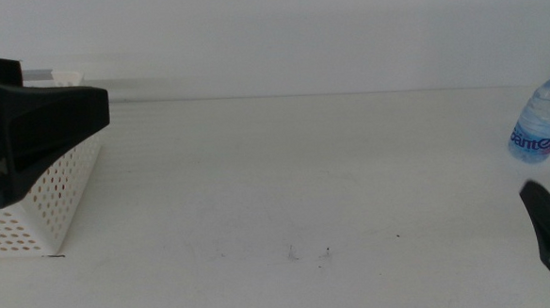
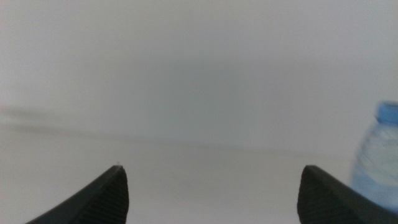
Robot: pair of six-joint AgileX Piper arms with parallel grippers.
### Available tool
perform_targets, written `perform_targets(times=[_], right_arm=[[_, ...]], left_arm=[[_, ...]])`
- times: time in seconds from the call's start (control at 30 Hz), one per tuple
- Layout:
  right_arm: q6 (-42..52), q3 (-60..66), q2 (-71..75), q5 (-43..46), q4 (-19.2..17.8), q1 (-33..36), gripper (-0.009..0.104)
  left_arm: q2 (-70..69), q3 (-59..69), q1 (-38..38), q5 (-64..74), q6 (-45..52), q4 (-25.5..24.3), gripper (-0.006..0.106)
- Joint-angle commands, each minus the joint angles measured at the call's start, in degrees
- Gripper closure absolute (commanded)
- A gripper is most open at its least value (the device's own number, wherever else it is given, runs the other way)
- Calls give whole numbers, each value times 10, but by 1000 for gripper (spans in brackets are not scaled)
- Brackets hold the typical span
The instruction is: Use arms to grab the bottles and put them into the dustbin to the left of the table.
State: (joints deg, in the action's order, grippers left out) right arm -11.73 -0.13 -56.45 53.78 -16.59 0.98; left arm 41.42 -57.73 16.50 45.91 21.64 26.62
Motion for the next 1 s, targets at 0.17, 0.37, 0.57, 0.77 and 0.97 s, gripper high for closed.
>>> perform_targets(times=[0.17, 0.37, 0.57, 0.77, 0.97], right_arm=[[-9, 1, -120, 162, 7, -4, 5], [16, -29, -126, 79, 150, -4, 5], [109, -59, -179, 26, 297, -4, 5], [141, -111, -342, 66, 324, -4, 5], [174, -196, -484, 105, 336, -4, 5]], left_arm=[[-1, 0, 1, -8, -6, 0, 7], [-1, 0, 1, -8, -6, 0, 7], [-1, 0, 1, -8, -6, 0, 7], [-1, 0, 1, -8, -6, 0, 7], [-1, 0, 1, -8, -6, 0, 7]])
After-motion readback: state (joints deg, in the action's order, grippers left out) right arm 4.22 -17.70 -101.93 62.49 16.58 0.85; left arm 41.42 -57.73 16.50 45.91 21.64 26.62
